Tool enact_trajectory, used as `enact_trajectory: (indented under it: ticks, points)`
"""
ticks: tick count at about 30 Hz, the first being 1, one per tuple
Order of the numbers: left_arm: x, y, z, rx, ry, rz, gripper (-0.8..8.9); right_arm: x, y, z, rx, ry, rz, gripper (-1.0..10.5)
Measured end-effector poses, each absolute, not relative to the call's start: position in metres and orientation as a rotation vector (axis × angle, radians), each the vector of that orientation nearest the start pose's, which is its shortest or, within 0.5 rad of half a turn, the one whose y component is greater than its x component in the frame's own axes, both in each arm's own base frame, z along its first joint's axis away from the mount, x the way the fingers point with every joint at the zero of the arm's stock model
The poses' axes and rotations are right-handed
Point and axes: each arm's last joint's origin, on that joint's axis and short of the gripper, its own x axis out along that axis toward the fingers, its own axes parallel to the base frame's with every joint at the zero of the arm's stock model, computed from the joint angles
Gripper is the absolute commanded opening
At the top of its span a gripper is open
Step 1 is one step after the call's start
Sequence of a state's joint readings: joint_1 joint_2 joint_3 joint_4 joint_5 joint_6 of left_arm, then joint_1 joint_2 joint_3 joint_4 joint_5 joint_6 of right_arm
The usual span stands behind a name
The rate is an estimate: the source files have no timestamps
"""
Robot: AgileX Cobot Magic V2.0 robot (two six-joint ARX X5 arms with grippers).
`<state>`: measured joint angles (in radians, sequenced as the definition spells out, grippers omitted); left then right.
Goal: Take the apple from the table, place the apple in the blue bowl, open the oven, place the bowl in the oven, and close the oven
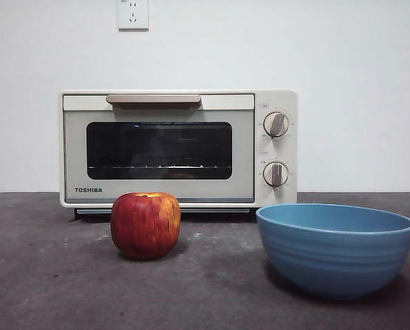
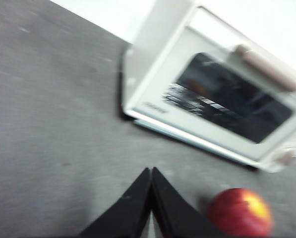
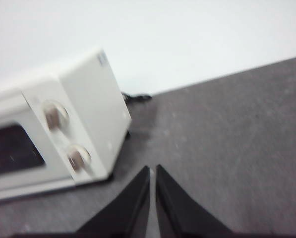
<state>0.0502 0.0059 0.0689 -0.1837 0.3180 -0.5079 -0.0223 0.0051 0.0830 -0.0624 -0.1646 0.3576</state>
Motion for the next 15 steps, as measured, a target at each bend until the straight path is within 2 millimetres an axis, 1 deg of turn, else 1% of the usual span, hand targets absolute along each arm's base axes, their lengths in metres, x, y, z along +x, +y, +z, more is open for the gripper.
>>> enact_trajectory:
  ticks: [4,6,11,15]
  points:
    - [0.085,-0.006,0.197,-0.55,0.14,-0.298,0.07,0.086,0.004,0.211,0.387,-0.013,0.185,0.0]
    - [0.083,-0.006,0.209,-0.56,0.164,-0.295,0.07,0.084,0.005,0.224,0.391,0.016,0.207,0.0]
    - [0.083,-0.009,0.225,-0.564,0.305,-0.347,0.07,0.089,0.007,0.248,0.384,0.163,0.283,0.0]
    - [0.085,-0.011,0.246,-0.524,0.403,-0.411,0.07,0.099,0.011,0.266,0.36,0.328,0.394,0.0]
